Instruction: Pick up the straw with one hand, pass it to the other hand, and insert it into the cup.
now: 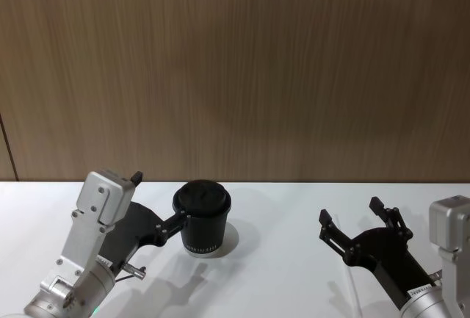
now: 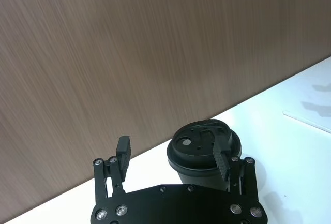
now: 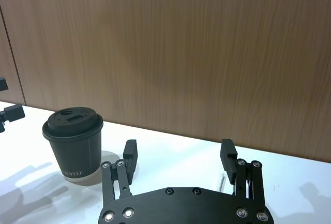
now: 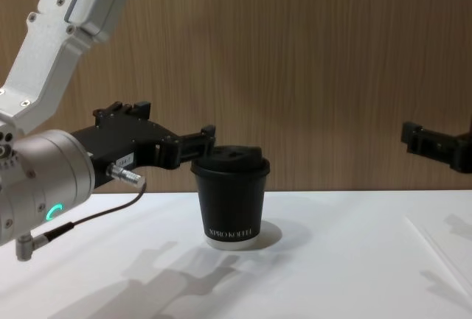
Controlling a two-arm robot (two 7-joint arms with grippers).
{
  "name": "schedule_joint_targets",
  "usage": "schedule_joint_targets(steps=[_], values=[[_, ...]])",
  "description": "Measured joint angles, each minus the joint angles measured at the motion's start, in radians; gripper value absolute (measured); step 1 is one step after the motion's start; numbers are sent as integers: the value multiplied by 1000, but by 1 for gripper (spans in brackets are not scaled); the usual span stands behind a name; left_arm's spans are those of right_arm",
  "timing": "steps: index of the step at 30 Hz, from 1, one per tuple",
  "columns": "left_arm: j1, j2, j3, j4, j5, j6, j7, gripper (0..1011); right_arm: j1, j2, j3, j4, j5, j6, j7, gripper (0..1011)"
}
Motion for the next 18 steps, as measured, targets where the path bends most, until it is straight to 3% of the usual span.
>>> schedule_joint_targets(steps=[18], values=[[0,0,0,0,0,0,0,1003,0,0,0,0,0,0,0,1001]])
